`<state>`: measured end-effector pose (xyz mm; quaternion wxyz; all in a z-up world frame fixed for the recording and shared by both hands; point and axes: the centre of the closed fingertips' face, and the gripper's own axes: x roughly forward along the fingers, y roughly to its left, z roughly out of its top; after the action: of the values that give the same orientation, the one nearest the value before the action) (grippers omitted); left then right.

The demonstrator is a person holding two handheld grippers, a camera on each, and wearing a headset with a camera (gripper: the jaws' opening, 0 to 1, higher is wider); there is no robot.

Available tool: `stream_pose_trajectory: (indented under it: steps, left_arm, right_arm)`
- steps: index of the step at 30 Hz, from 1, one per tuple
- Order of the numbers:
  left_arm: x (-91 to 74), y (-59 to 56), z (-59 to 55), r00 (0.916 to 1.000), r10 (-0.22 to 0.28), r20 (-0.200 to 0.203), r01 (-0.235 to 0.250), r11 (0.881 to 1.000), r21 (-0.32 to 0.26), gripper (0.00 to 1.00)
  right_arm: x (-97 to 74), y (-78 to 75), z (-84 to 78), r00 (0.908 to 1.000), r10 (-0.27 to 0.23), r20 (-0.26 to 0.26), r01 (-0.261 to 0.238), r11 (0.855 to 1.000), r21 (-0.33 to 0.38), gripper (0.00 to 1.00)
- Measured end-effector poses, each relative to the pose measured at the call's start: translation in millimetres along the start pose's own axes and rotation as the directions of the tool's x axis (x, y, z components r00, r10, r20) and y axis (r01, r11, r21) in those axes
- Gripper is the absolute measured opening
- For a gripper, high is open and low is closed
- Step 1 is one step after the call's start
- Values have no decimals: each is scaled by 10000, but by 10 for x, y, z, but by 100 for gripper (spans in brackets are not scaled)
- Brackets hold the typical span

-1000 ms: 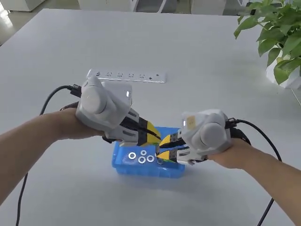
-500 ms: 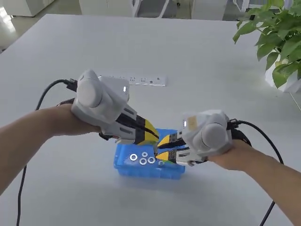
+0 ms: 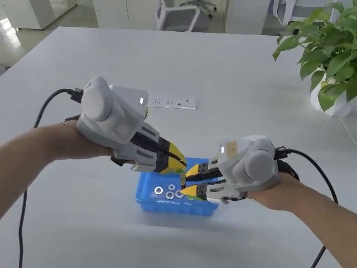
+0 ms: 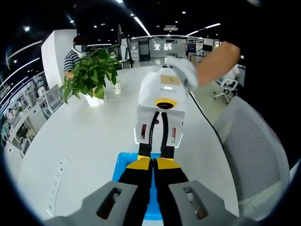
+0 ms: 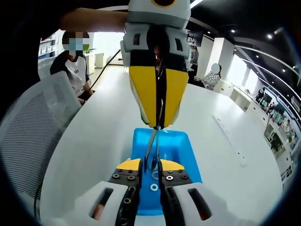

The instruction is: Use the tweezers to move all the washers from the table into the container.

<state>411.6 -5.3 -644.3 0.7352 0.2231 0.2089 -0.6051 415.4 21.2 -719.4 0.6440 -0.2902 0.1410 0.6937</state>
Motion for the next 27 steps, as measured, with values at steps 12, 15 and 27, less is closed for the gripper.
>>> stream_pose_trajectory:
  steps: [12,15,27]
  left_arm:
    - [-126,-173,131,9998,-97,148,94,9998,195,5]
    - [-157,-235,147,9998,-136,172,131,9996,262,5]
    - [-272,-520,135,9981,-613,100,607,9970,470,5]
  right_arm:
    - [-80,131,196,9975,-301,641,273,9986,445,11]
    - [-95,189,232,9963,-363,782,315,9976,621,10]
    - [-156,456,315,9979,-146,633,115,9987,504,6]
